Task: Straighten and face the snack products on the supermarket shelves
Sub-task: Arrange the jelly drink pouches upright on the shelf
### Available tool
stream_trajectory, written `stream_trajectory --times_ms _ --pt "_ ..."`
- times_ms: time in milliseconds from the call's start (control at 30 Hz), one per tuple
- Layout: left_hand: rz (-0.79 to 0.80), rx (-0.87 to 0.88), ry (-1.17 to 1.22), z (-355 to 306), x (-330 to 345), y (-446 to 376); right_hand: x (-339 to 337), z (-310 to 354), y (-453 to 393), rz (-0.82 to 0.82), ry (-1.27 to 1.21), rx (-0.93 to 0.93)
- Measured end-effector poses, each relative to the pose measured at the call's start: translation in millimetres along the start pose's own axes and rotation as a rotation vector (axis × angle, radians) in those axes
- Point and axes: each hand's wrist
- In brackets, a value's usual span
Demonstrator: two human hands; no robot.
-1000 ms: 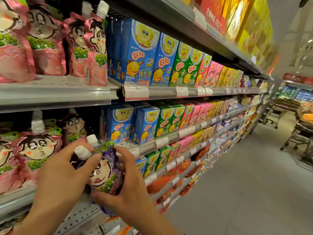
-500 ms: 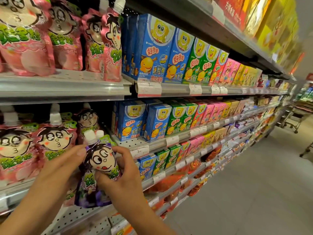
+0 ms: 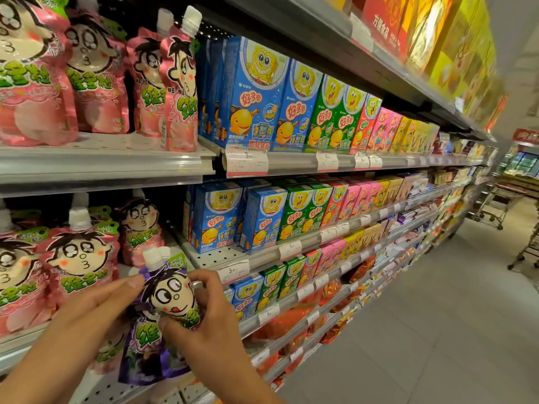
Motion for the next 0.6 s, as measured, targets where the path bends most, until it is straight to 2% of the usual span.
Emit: stream_trajectory --times_ms 100,233,300,433,600 --pt "0.004 0.035 -0.017 -6.3 19.6 5.9 -4.1 -7.5 1.4 -0.025 0.07 0.0" --pt "-0.052 0.182 -0.357 5.6 3.3 8.3 -5.3 -29.2 6.0 -0.076 0.127 0.059" --pt "-0.092 0.175 -0.423 15.9 -14.1 10.8 -5.1 -40.7 9.3 -0.057 0.118 0.123" --pt "-0.131 0.121 -0.411 48.0 -48.5 25.3 -6.2 -54.4 22.6 0.038 0.098 0.245" --pt "-0.163 0.027 -0.471 77.9 -78.5 40.5 5.3 -69.6 31.5 0.033 0.081 0.307"
Point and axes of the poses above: each hand's wrist, its own y-axis away from the middle knuckle, its own x-axis out of the palm, z = x × y, and after that the axes turned 11 degrees about y, right-handed
